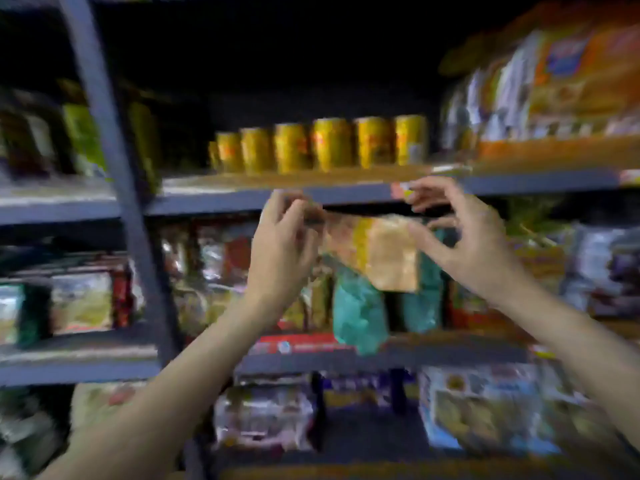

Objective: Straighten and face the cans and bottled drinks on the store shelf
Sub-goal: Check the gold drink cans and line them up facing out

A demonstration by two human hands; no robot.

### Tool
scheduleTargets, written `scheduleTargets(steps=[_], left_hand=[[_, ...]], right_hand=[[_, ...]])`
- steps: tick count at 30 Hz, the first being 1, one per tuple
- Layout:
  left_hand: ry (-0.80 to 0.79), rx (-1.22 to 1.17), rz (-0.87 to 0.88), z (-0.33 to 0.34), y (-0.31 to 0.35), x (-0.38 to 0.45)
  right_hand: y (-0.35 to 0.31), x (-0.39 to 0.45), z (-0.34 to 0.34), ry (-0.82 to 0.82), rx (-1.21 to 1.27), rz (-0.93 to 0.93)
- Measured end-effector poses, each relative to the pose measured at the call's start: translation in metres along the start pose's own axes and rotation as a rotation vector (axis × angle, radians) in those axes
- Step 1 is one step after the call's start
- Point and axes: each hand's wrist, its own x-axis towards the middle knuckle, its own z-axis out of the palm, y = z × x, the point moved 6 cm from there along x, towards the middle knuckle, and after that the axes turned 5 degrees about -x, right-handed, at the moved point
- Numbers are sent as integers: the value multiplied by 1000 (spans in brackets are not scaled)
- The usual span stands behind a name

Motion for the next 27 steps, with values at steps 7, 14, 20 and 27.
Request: scheduleTargets(steps=[7,14,20,27], left_hand=[[71,185,31,-113,-79,62],[-36,176,-73,-107,-137,95],[-74,61,-434,-73,-198,142],[-185,206,-676,-51,-270,192]], right_hand=[[-82,124,98,-28,-231,-240],[-72,188,160,-319,-395,-176],[-57,258,196,-574,-460,-262],[-26,315,242,-1050,-579,-124]])
